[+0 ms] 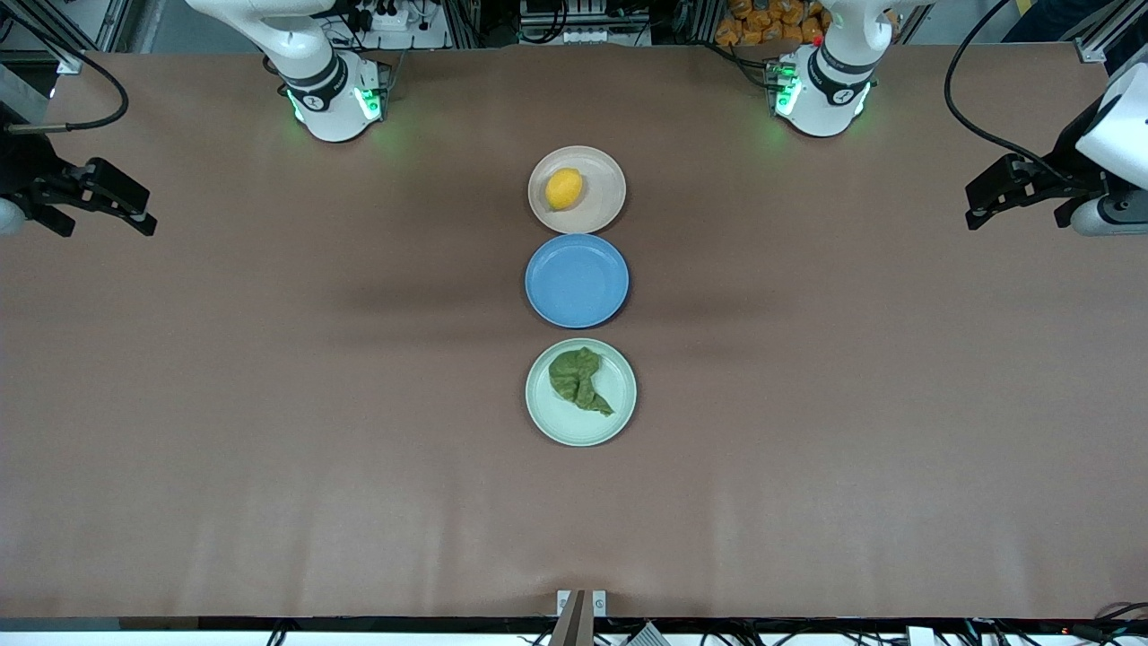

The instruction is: Place lemon and lettuce in plates

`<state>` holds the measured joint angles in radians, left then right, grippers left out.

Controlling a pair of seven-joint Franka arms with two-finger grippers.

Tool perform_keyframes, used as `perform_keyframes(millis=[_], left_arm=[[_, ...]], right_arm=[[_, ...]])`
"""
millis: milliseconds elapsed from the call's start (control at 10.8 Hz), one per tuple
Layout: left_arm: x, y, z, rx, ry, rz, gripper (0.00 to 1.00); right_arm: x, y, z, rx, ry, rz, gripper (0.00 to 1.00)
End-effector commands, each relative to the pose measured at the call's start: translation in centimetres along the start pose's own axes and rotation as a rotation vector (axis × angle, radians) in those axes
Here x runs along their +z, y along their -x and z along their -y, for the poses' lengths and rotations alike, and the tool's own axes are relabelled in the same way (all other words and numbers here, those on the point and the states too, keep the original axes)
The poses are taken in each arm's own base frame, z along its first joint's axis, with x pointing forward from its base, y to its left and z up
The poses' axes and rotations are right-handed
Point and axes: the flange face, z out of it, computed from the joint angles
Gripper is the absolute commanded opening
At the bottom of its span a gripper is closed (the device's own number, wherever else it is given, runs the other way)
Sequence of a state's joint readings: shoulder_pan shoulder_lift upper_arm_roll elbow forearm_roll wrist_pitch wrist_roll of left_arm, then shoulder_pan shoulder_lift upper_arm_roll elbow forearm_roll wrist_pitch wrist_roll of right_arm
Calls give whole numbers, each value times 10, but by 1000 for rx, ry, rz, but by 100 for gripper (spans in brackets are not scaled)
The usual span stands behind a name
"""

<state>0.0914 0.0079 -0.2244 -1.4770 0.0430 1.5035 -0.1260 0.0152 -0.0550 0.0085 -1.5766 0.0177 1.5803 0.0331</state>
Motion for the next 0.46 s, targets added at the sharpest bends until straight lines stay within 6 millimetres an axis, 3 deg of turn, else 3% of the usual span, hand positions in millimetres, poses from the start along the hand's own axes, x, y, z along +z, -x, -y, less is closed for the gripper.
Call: perform_keyframes(millis=[0,371], left_arm=[[-6,5,4,14,-7,-6,100],[-10,5,5,11,-3,-13,100]], right_arm=[[-6,-3,1,-7,-31,0,100],[-6,-3,2,-10,-31,-8,100]])
